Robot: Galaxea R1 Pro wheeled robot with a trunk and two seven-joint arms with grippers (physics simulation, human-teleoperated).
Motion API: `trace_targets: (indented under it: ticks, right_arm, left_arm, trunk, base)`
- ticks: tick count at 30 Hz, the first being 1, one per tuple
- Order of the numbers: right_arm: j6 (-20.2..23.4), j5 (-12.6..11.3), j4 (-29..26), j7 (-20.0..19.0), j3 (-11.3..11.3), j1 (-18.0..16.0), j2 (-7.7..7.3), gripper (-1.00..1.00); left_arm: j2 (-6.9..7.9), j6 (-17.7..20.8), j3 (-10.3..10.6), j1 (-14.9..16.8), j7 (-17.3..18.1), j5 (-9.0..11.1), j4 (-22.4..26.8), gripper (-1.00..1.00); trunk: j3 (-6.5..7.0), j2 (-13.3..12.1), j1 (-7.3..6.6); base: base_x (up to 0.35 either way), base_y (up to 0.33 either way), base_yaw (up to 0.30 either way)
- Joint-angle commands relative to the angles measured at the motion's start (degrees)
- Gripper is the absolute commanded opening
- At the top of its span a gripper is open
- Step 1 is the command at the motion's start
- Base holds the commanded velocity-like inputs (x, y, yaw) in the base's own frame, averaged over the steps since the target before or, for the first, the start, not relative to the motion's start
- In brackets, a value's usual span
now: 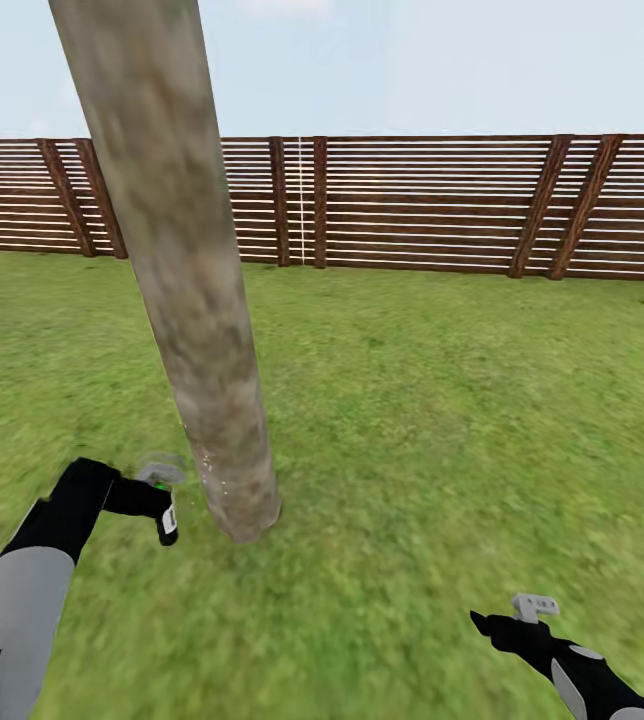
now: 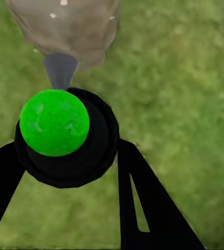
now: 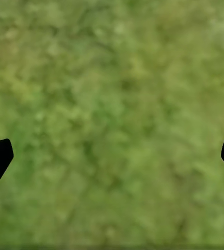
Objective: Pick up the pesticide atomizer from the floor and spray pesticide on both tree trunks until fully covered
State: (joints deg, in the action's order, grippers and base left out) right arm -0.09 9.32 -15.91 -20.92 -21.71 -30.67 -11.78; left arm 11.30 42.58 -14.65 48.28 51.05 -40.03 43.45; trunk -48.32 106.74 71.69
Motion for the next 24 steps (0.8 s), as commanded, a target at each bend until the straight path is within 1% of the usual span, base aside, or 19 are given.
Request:
trace_targets:
  ticks: [1, 3, 5, 9, 10, 11, 12, 14, 15, 17, 19, 20, 21, 22, 24]
  right_arm:
    - [0.00, 0.00, 0.00, 0.00, 0.00, 0.00, 0.00, 1.00]
    - [0.00, 0.00, 0.00, 0.00, 0.00, 0.00, 0.00, 1.00]
    - [0.00, -0.02, 0.00, 0.00, 0.00, 0.00, 0.00, 1.00]
    - [0.00, -0.01, 0.00, 0.00, 0.00, 0.00, 0.00, 1.00]
    - [-0.01, 0.00, 0.00, 0.00, 0.00, 0.00, 0.00, 1.00]
    - [-0.02, 0.00, 0.00, 0.00, 0.00, 0.00, 0.00, 1.00]
    - [-0.03, 0.00, 0.00, 0.00, 0.00, 0.00, 0.00, 1.00]
    - [-0.04, 0.00, 0.00, 0.00, 0.00, 0.00, 0.00, 1.00]
    - [-0.07, 0.00, 0.00, 0.00, 0.00, 0.00, 0.00, 1.00]
    - [-0.07, 0.00, 0.00, 0.00, 0.00, 0.00, 0.00, 1.00]
    - [-0.08, 0.00, 0.00, 0.00, 0.00, 0.00, 0.05, 1.00]
    - [-0.08, 0.00, 0.00, 0.00, 0.00, 0.00, 0.07, 1.00]
    - [-0.09, 0.00, 0.00, 0.00, 0.00, 0.00, 0.08, 1.00]
    - [-0.06, 0.00, 0.00, 0.00, 0.00, 0.00, 0.09, 1.00]
    - [-0.08, 0.00, 0.00, 0.00, 0.00, 0.00, 0.09, 1.00]
  left_arm:
    - [-0.03, -2.04, -0.07, -1.85, -0.10, 0.12, -0.07, -1.00]
    - [-0.05, -3.30, -0.32, -4.35, -0.20, 0.30, -0.17, -1.00]
    - [-0.06, -3.46, -0.82, -5.80, -0.26, 0.48, 0.36, -1.00]
    - [0.10, -2.78, -1.06, -5.27, -0.10, 0.49, 3.05, -1.00]
    - [0.11, -2.00, -1.02, -4.47, 0.48, 0.32, 6.43, -1.00]
    - [0.12, -0.62, -0.99, -3.65, 1.08, 0.14, 8.82, -1.00]
    - [0.12, 0.59, -0.85, -2.72, 1.42, 0.13, 10.08, -1.00]
    - [0.12, 1.79, -0.60, -0.77, 2.56, 0.02, 11.61, -1.00]
    - [0.15, 2.41, -0.50, 0.80, 3.41, -0.07, 11.95, -1.00]
    - [0.34, 6.22, -0.40, 4.25, 4.75, -0.34, 12.14, -1.00]
    - [0.31, 8.32, -0.30, 7.59, 5.08, -1.66, 11.85, -1.00]
    - [0.32, 8.78, 0.08, 9.89, 5.15, -3.11, 11.46, -1.00]
    - [0.36, 8.97, 0.65, 11.40, 5.18, -4.53, 11.27, -1.00]
    - [0.35, 9.03, 0.92, 11.86, 5.22, -5.28, 11.20, -1.00]
    - [0.31, 9.05, 1.25, 11.69, 5.26, -5.95, 11.09, -1.00]
  trunk:
    - [0.01, 0.00, 0.00]
    - [0.01, 0.00, 0.00]
    - [0.01, 0.00, 0.00]
    - [0.01, 0.00, 0.00]
    - [0.01, 0.00, 0.00]
    - [0.01, 0.00, 0.00]
    - [0.01, 0.00, 0.00]
    - [0.01, 0.00, 0.00]
    - [0.01, 0.00, 0.00]
    - [0.01, 0.00, 0.00]
    - [0.01, 0.00, 0.00]
    - [0.01, 0.00, 0.00]
    - [0.01, 0.00, 0.00]
    - [0.01, 0.00, 0.00]
    - [0.01, 0.00, 0.00]
  base:
    - [0.000, 0.000, 0.000]
    - [0.000, 0.000, 0.000]
    - [0.000, 0.000, 0.000]
    - [-0.058, 0.000, 0.000]
    - [-0.278, 0.000, 0.000]
    - [-0.313, 0.000, 0.000]
    - [-0.317, 0.000, 0.000]
    - [-0.119, 0.000, 0.000]
    - [-0.033, 0.000, 0.000]
    - [-0.010, 0.000, 0.000]
    - [-0.003, 0.000, 0.000]
    - [0.000, 0.000, 0.000]
    - [0.000, 0.000, 0.000]
    - [0.000, 0.000, 0.000]
    - [0.000, 0.000, 0.000]
